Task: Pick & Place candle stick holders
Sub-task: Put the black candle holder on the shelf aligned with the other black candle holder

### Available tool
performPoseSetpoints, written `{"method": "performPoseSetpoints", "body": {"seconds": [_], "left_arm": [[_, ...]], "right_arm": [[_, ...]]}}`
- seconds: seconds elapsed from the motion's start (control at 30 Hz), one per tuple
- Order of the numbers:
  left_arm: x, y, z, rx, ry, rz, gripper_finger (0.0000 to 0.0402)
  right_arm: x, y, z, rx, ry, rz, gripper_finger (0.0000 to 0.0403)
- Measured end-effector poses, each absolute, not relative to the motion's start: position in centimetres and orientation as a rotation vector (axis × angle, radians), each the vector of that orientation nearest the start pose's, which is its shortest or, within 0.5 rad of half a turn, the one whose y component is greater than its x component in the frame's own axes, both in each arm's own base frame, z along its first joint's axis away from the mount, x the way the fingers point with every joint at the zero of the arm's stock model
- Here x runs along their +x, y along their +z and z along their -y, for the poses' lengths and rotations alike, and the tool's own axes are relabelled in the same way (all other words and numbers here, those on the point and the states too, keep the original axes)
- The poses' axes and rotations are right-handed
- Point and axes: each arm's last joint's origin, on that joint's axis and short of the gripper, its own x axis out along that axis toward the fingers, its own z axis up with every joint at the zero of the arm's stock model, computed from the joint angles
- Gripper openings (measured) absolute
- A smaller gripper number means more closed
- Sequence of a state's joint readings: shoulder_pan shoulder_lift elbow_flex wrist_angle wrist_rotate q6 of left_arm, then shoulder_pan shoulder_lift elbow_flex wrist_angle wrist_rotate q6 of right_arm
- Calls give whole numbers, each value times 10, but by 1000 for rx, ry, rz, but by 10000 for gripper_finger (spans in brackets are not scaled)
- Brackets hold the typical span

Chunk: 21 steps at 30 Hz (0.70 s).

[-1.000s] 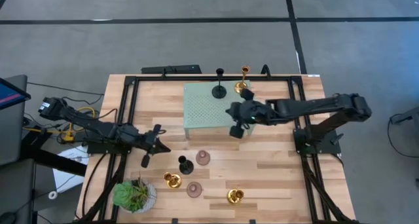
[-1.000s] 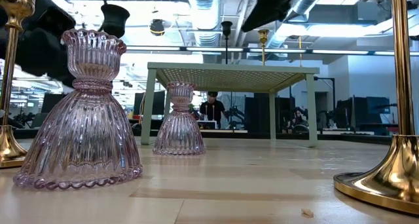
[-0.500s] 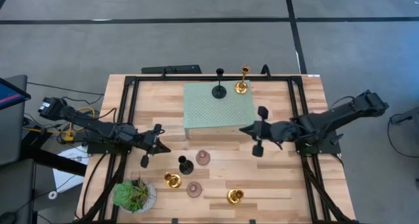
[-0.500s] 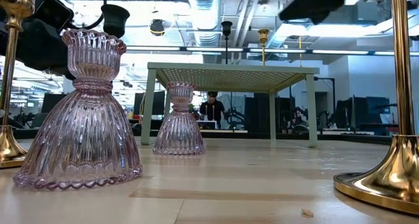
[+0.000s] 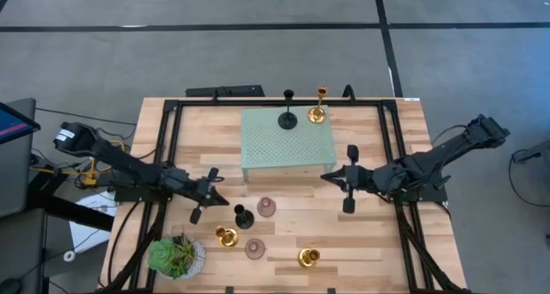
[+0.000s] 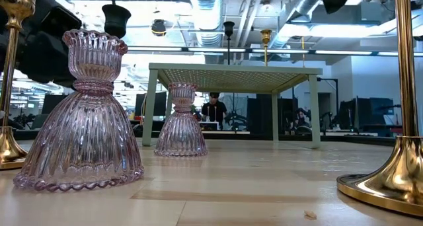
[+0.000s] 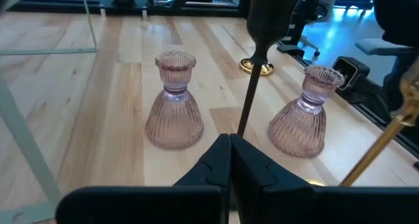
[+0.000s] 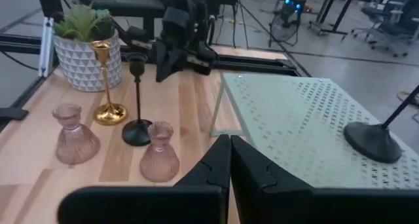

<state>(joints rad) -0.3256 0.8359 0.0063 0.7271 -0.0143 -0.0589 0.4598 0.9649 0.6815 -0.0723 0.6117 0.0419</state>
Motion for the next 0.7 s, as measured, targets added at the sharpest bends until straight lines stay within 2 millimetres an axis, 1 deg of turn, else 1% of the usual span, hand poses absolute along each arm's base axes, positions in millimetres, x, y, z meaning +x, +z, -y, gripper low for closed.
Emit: {"method": "performPoseSetpoints", "body": {"seconds": [0.17, 0.4, 0.53, 0.7], "left_arm": [[149, 145, 50, -40, -309, -109, 4], [173, 141, 60, -30, -379, -205, 4], [184, 137, 64, -25, -382, -254, 6], [187, 134, 65, -26, -389, -275, 4]], "right_arm": [[193, 277, -77, -160, -166, -309, 0], [193, 277, -77, -164, -166, -310, 0], [193, 277, -77, -163, -166, -310, 0], [193, 277, -77, -163, -166, -311, 0]]}}
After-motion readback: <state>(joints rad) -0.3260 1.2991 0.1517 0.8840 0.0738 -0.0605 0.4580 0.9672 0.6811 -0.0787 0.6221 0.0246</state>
